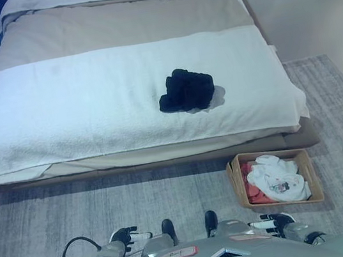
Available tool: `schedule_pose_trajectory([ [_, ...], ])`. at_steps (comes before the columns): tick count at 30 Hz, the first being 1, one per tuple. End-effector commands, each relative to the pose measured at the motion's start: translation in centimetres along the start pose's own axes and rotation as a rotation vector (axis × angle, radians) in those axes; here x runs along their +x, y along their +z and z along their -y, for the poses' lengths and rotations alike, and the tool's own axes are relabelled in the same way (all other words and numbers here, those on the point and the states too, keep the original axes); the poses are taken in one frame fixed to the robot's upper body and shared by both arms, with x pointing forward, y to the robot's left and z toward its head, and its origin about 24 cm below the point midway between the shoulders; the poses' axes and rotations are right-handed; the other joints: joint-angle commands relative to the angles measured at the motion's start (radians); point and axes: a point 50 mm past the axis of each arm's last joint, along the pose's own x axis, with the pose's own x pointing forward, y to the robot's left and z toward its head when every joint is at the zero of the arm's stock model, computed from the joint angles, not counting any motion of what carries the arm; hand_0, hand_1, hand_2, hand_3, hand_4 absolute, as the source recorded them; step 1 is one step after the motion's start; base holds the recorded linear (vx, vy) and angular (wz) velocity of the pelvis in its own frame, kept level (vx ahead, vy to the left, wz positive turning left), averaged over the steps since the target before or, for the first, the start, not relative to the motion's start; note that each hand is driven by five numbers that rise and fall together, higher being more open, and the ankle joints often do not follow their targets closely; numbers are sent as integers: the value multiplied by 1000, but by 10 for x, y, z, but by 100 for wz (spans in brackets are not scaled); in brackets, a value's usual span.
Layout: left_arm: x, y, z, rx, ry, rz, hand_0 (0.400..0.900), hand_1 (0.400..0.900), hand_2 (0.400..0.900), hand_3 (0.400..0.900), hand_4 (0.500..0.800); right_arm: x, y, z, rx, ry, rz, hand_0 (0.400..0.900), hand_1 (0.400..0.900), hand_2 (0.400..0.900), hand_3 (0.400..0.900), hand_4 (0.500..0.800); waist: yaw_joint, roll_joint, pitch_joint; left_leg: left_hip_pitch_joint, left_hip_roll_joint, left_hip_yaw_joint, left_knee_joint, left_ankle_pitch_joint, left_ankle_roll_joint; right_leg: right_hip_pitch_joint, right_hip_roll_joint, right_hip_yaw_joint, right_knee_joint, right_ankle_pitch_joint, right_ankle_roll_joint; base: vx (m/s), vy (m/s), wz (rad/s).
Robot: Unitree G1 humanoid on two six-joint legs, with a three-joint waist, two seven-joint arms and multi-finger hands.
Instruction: Put the clothes on the bed into the basket.
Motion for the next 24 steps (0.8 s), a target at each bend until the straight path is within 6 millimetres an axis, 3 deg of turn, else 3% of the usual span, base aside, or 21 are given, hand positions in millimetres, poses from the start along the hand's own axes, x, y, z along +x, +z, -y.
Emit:
schedule_pose_trajectory([
  [1,-1,14,-23,-43,61,34,900,900,900,900,800,-3,19,28,-57,-80,43,900,900,900,900,800,22,-33,54,-74,-55,-38,231,-112,-18,-19,-28,68,109,-124,10,-57,-115,25],
  [3,-1,13,-22,-43,53,28,900,900,900,900,800,-4,22,32,-45,-94,52,900,900,900,900,800,20,-35,62,-123,-71,-43,231,-98,-14,-19,-23,54,110,-132,2,-24,-110,30],
  [5,-1,8,-22,-47,52,13,900,900,900,900,800,-4,20,34,-41,-102,50,900,900,900,900,800,26,-34,61,-171,-49,-39,166,-58,-8,-14,-12,43,112,-146,-3,71,-86,20],
  [6,-1,2,-23,-45,61,-4,900,900,900,900,800,-4,19,36,-47,-112,45,900,900,900,900,800,34,-31,61,-213,-31,-50,107,-4,-5,-7,5,41,113,-157,-10,100,-55,8],
  [8,-1,1,-24,-56,71,-9,900,900,900,900,800,-5,19,37,-48,-115,48,900,900,900,900,800,38,-29,68,-234,-21,-55,50,21,-6,-1,13,43,113,-165,-12,127,-18,-3],
  [12,-3,-17,-24,-61,71,-56,900,900,900,900,800,-5,17,37,-58,-118,44,900,900,900,900,800,59,-18,77,-253,12,-63,-80,83,-19,44,44,80,97,-189,-10,171,26,-23],
  [16,-4,-26,-25,-72,77,-83,900,900,900,900,800,-4,13,36,-60,-109,31,900,900,900,900,800,70,-20,66,-242,24,-80,-86,105,-25,88,44,126,82,-208,2,247,111,-55],
  [19,-4,-28,-30,-64,93,-88,900,900,900,900,800,-4,10,32,-60,-91,18,900,900,900,900,800,69,-35,42,-239,17,-85,-51,111,-11,118,18,161,69,-216,22,267,208,-34],
  [20,-4,-22,-34,-55,107,-71,900,900,900,900,800,-3,12,30,-63,-80,18,900,900,900,900,800,68,-50,31,-262,-6,-69,12,87,1,117,-16,172,68,-210,45,220,248,-28],
  [21,-4,-22,-34,-55,107,-71,900,900,900,900,800,-3,12,30,-63,-80,18,900,900,900,900,800,69,-50,30,-264,-6,-68,16,85,1,116,-17,173,68,-210,45,216,281,-27],
  [24,-4,-4,-43,-40,121,-17,900,900,900,900,800,-2,17,24,-53,-59,25,900,900,900,900,800,66,-78,-1,-297,-53,-23,110,14,34,69,-72,207,131,-183,87,221,282,-34],
])
